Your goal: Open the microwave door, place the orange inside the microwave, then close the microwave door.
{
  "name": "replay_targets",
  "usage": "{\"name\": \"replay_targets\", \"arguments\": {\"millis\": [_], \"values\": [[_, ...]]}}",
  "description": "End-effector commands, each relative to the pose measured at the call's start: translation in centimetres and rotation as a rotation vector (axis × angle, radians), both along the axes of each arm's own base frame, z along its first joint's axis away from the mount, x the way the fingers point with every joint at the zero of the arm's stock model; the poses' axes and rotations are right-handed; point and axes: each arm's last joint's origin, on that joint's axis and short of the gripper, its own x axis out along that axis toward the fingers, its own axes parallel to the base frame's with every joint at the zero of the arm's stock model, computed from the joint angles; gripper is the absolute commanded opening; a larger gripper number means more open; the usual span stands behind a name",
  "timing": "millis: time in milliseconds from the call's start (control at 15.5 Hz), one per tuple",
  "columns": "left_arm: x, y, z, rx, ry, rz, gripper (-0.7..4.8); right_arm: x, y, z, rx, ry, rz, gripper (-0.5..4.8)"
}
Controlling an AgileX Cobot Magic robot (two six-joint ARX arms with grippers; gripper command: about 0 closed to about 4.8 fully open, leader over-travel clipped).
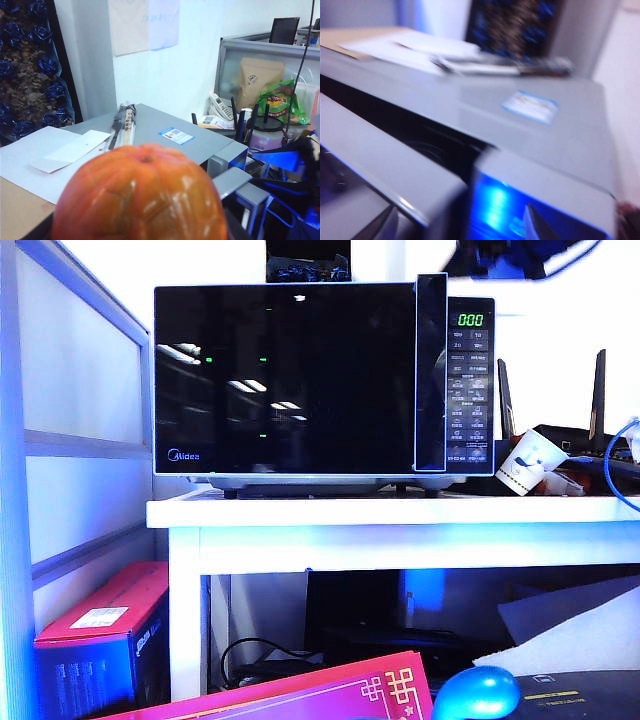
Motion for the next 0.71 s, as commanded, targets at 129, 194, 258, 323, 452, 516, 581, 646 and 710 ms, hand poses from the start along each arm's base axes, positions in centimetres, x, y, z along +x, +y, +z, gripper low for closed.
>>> {"name": "replay_targets", "arguments": {"millis": [129,194,258,323,452,516,581,646,710], "values": [[-0.2,0.0,0.4,-0.004,-0.022,-0.002,1.83,-1.5,0.1,1.4,-0.002,0.016,0.047,3.32],[-0.2,0.0,0.4,-0.004,-0.022,-0.002,1.83,-1.5,0.1,1.1,-0.004,0.040,0.070,3.32],[-0.2,0.0,0.4,-0.004,-0.022,-0.002,1.83,-1.6,0.2,0.8,-0.006,0.069,0.095,3.32],[-0.2,0.0,0.4,-0.004,-0.022,-0.002,1.83,-1.6,0.2,0.6,-0.007,0.099,0.127,3.32],[-0.2,0.0,0.4,-0.004,-0.022,-0.002,1.83,-1.5,0.3,0.1,-0.006,0.131,0.170,3.32],[-0.2,0.0,0.4,-0.004,-0.022,-0.002,1.83,-1.3,0.4,-0.2,-0.006,0.142,0.180,3.32],[-0.2,0.0,0.4,-0.004,-0.022,-0.002,1.83,-1.2,0.5,-0.4,-0.002,0.143,0.201,3.32],[-0.2,0.0,0.4,-0.004,-0.022,-0.002,1.83,-0.9,0.5,-0.6,0.001,0.141,0.217,3.32],[-0.2,0.0,0.4,-0.004,-0.022,-0.002,1.83,-0.5,0.6,-1.0,0.001,0.134,0.218,3.32]]}}
